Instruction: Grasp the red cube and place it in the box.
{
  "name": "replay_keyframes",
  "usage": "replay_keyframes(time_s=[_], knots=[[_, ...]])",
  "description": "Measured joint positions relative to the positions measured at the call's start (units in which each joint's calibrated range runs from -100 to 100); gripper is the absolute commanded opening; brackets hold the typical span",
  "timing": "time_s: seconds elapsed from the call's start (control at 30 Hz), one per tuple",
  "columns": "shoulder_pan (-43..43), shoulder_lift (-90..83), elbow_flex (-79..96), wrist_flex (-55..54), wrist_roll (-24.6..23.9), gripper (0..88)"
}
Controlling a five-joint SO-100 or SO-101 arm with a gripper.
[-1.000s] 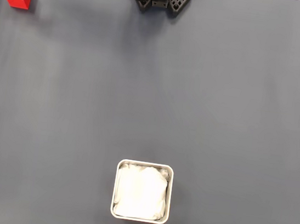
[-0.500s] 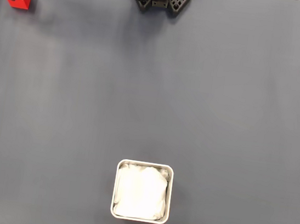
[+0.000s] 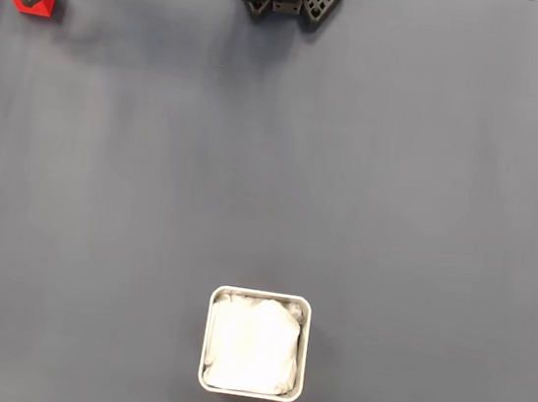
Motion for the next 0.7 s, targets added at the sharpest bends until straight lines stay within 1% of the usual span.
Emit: replay_keyframes(time_s=[0.4,0.7], knots=[[-2.0,2.0,0.0,-0.2,0.0,29.5],[-2.4,4.4,-0.1,-2.5,0.0,30.0]])
